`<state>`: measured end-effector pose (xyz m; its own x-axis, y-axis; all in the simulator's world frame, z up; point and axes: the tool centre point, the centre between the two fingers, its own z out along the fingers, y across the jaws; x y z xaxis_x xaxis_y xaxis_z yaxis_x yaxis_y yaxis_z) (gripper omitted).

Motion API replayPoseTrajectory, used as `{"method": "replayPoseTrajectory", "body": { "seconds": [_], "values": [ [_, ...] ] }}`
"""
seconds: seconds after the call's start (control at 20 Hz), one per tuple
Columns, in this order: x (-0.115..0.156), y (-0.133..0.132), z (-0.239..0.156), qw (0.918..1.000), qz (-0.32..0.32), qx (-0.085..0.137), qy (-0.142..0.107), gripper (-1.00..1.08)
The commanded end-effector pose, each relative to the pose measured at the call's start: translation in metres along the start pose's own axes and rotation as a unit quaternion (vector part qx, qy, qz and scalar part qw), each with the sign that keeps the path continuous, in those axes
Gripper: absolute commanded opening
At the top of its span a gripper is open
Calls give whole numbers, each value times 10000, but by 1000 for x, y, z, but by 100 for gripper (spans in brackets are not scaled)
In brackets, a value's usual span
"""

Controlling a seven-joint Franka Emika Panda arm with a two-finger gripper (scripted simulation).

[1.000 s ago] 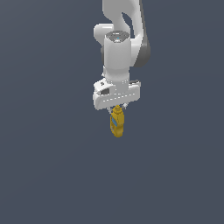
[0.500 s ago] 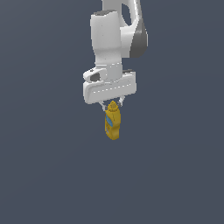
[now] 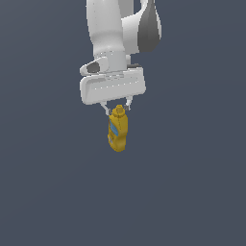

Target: Pick up the object and move it to a goal position.

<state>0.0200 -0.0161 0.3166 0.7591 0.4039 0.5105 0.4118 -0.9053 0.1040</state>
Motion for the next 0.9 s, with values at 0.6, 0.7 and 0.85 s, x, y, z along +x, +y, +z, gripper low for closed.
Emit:
{"method": "replayPoseTrajectory", "body": {
  "seconds": [0.6, 0.7, 0.85],
  "values": [
    [32, 29, -50, 9947, -266, -120, 985, -100],
    [35, 32, -56, 9933, -299, -130, 1105, -100],
    [40, 37, -66, 9910, -348, -145, 1286, -100]
  ]
}}
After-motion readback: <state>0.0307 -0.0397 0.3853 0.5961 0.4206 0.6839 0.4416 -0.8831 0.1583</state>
